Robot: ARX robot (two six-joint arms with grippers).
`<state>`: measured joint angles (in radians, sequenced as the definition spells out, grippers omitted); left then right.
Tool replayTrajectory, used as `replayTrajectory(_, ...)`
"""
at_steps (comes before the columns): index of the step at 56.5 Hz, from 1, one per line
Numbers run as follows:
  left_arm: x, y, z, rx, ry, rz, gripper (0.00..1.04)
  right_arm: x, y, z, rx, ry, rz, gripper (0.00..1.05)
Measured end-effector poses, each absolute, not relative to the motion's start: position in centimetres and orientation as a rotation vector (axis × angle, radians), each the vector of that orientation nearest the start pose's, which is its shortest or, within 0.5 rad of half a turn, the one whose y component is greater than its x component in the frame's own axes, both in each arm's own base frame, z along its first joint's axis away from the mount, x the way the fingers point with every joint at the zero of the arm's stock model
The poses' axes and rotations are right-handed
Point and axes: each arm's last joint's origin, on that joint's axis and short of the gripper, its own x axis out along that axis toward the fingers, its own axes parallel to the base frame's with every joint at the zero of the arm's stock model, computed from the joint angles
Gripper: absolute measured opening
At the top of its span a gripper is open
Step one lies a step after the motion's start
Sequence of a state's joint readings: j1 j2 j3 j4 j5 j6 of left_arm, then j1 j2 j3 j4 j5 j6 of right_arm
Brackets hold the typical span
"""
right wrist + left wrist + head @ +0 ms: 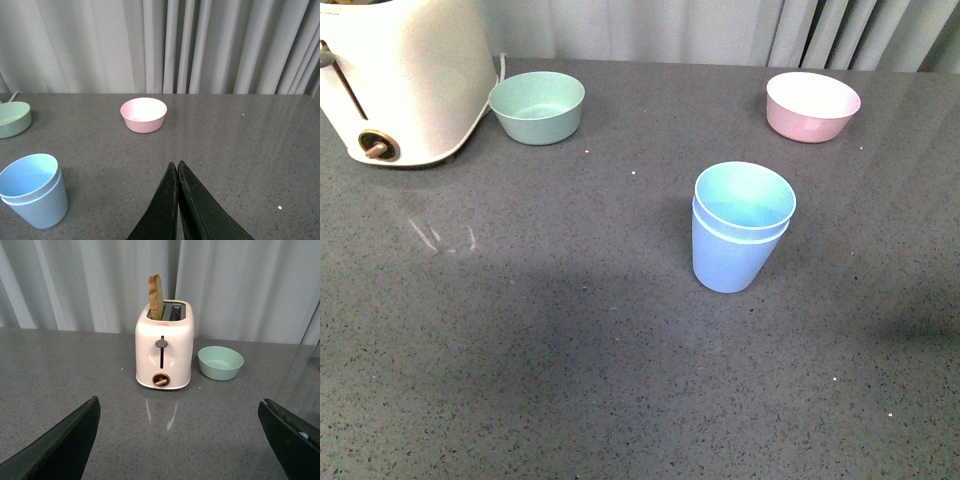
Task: Stack blue cups with both arms
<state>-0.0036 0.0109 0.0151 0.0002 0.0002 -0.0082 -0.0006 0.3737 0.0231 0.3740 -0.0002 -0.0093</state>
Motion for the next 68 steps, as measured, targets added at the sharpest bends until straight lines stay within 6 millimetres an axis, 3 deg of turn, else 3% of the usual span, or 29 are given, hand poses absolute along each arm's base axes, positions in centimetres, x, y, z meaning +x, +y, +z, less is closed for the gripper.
replayTrajectory(57,9.7,0.0,16.8,-0.008,-0.004,-0.003,0.96,9.7,0.0,17.1,-0.008,-0.020,-0.001,0.02)
replayTrajectory(68,9.7,0.0,16.8,-0.008,-0.004,-0.003,0.96,9.7,0.0,17.1,-0.008,-0.020,-0.001,0.35)
